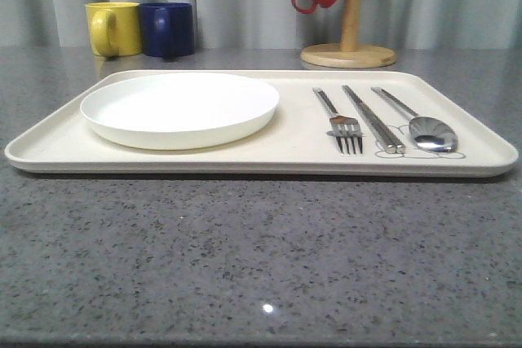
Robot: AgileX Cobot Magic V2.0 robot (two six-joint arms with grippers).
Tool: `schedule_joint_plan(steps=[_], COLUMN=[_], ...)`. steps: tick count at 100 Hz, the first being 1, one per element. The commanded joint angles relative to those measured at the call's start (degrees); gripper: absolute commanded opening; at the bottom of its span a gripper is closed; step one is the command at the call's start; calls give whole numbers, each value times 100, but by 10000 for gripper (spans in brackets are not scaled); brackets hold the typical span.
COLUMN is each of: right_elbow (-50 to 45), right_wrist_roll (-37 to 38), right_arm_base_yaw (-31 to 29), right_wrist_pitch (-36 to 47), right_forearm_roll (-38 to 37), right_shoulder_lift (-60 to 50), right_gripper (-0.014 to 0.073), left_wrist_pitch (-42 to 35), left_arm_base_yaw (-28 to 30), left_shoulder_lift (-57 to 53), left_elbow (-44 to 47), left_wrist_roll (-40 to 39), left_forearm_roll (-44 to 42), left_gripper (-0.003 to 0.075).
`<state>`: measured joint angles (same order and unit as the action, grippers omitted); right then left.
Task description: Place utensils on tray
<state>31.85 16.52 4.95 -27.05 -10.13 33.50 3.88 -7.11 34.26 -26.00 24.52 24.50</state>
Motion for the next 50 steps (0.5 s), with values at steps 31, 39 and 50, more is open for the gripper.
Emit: schedule_joint_plan(steps=[31,39,50], right_elbow=[-280,-280,-280], right_wrist_roll=[-71,-71,-71], right_arm_base_yaw=[-29,-29,-29], right_wrist_pitch=[1132,1132,1132], right_forearm_roll=[-144,-144,-144], right_shoulder_lift=[-581,-581,-581], right_gripper=[-69,-69,-69], left_wrist_pitch=[-435,-435,-435], left_arm_base_yaw=[-17,-17,-17], left_shoulder_lift=[8,8,8], left_elbow=[-163,-163,-163], left_wrist_roll=[2,2,2], left_forearm_roll=[17,17,17], left_gripper=[-17,-17,-17])
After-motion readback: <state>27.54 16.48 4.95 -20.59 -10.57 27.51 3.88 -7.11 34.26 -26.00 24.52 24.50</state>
